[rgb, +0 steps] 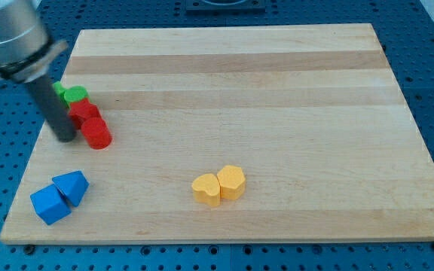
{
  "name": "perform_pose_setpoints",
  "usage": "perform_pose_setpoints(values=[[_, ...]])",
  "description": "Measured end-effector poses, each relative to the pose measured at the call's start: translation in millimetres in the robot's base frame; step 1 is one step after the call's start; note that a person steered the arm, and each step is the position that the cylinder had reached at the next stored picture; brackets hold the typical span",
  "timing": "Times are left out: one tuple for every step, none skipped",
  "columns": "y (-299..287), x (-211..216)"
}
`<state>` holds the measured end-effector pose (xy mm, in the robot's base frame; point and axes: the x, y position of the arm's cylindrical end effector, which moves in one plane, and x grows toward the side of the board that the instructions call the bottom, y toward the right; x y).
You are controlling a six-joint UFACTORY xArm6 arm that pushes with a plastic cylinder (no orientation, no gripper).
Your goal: Move the green blocks diagonal to the heart
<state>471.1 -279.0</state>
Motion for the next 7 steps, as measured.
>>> perform_pose_setpoints(values=[[-26,10],[-26,10],[-25,-7],[-26,-31],[-26,-39],[-26,-56],[-13,-97]])
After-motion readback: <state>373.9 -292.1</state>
